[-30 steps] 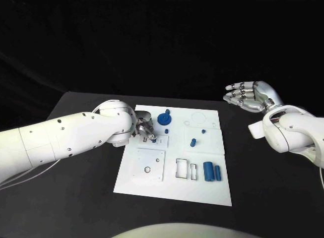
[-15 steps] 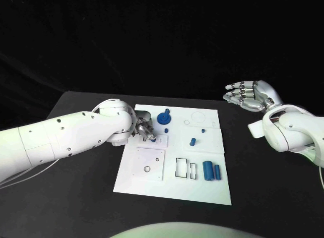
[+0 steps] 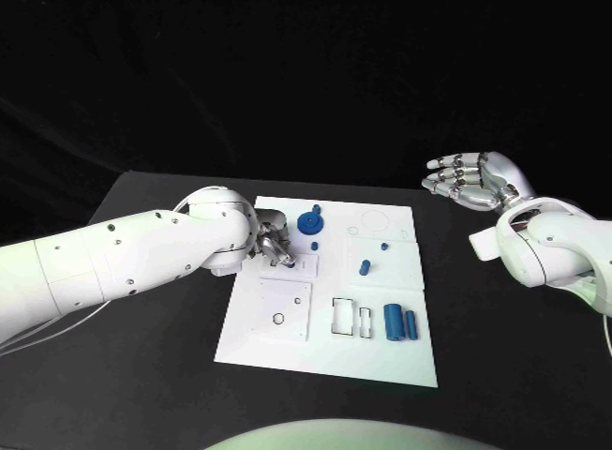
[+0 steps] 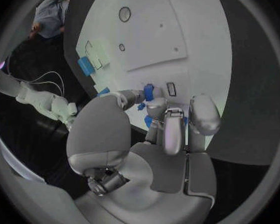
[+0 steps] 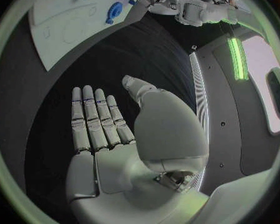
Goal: Assemble the parts on the task board
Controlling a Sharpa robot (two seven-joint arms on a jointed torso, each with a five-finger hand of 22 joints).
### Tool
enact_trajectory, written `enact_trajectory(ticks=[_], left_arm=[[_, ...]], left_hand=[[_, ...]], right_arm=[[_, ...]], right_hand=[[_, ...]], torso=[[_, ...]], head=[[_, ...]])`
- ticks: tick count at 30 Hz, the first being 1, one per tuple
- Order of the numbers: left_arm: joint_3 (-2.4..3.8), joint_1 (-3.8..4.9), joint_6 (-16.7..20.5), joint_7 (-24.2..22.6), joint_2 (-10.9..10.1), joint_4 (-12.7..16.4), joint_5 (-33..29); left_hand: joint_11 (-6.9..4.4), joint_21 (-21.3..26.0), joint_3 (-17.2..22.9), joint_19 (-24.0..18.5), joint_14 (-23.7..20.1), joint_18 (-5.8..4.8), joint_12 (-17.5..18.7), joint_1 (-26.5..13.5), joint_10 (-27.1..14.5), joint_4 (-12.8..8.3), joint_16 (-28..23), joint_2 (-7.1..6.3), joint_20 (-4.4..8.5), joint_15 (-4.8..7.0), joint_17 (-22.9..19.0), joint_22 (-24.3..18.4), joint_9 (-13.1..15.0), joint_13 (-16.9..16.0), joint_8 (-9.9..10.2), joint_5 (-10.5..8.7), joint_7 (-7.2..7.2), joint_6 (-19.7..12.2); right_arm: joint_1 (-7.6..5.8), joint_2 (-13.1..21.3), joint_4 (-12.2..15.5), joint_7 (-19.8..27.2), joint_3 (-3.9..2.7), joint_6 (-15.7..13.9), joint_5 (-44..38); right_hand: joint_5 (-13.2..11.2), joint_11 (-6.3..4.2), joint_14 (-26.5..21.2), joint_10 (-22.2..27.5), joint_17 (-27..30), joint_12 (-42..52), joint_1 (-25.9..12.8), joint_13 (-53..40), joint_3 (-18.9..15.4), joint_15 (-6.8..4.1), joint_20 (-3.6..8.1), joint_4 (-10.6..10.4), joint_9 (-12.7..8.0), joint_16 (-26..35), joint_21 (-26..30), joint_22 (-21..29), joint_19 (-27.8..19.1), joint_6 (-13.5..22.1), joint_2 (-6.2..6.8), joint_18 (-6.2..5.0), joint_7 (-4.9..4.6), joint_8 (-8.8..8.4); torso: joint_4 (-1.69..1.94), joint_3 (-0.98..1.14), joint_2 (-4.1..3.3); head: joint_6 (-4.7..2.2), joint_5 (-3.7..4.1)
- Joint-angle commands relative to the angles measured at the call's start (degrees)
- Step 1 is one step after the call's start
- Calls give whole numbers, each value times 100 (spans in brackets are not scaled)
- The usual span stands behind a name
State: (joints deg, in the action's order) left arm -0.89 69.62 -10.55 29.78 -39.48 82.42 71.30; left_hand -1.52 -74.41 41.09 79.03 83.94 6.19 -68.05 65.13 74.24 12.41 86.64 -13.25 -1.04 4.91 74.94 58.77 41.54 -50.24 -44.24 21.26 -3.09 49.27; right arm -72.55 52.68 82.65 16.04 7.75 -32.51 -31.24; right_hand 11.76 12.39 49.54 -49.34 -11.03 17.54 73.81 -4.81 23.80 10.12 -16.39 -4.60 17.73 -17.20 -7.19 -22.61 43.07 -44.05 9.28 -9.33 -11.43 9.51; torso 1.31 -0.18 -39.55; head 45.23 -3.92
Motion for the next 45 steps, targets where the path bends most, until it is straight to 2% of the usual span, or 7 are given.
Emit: enact_trajectory(ticks=[1, 7, 11, 16, 23, 45], left_arm=[[-11, -18, -147, 24, 1, 5, 22], [-11, -18, -143, 24, 4, 0, -27], [-11, -17, -138, 26, 11, -17, -73], [-11, -17, -148, 27, 37, -53, -109], [-11, -17, -171, 26, 79, -99, -141], [-11, -16, -202, 24, 122, -165, -155]], left_hand=[[-17, -37, 1149, 44, 436, -36, -31, 18, 42, -1182, 32, 9, 2, 29, 757, -1, 4, 5, -23, 17, 25, 20], [-30, -48, 1097, 47, 439, -38, -28, -40, 73, -1129, 39, 14, 5, 36, 768, 17, 22, 26, -38, 15, 46, 53], [-62, -57, 899, 48, 441, -40, -38, -213, 123, -924, 46, 87, 21, 58, 776, 36, 55, 21, -40, -19, 93, 57], [-86, -66, 743, 53, 444, -43, -49, -373, 134, -750, 55, 90, 40, 79, 792, 57, 72, 13, -23, -39, 129, 76], [-100, -74, 647, 59, 449, -46, -70, -457, 148, -645, 65, 94, 52, 91, 813, 75, 74, -10, -10, -49, 147, 112], [-130, -113, 307, 94, 470, -62, -143, -658, 201, -356, 107, 85, 75, 115, 907, 157, 72, -99, 30, -82, 185, 233]], right_arm=[[5, -7, -2, 56, -1, 69, -14], [6, -9, -6, 55, -1, 70, -14], [7, -8, -7, 51, -1, 75, -14], [7, -10, -8, 50, -1, 78, -14], [7, -10, -8, 48, -1, 82, -14], [7, -9, -5, 40, -1, 111, -14]], right_hand=[[28, -1, 33, -53, 8, 25, -51, 8, -33, -2, 11, 1, -5, -28, -25, 9, 45, -33, -11, -80, -452, 23], [31, -1, 33, -53, 9, 25, -55, 10, -35, -2, 12, -1, -5, -27, -24, 10, 46, -34, -11, -80, -452, 22], [33, -1, 33, -53, 10, 25, -57, 12, -37, -2, 12, -2, -6, -27, -23, 11, 47, -35, -12, -80, -452, 22], [33, -1, 33, -53, 10, 25, -57, 12, -37, -2, 12, -2, -6, -27, -23, 11, 47, -35, -12, -80, -452, 22], [33, -1, 33, -53, 10, 25, -57, 12, -37, -2, 12, -2, -6, -27, -23, 11, 47, -35, -12, -80, -452, 22], [39, -1, 33, -54, 15, 28, -69, 19, -45, -2, 12, -6, -9, -25, -21, 16, 49, -38, -13, -80, -451, 22]], torso=[[-2, 2, -2], [-2, 3, 0], [-1, 5, 1], [-2, 5, 1], [-12, 4, -6], [-2, 0, -3]], head=[[-1, -4], [7, -6], [15, -16], [12, -19], [4, -15], [25, 4]])
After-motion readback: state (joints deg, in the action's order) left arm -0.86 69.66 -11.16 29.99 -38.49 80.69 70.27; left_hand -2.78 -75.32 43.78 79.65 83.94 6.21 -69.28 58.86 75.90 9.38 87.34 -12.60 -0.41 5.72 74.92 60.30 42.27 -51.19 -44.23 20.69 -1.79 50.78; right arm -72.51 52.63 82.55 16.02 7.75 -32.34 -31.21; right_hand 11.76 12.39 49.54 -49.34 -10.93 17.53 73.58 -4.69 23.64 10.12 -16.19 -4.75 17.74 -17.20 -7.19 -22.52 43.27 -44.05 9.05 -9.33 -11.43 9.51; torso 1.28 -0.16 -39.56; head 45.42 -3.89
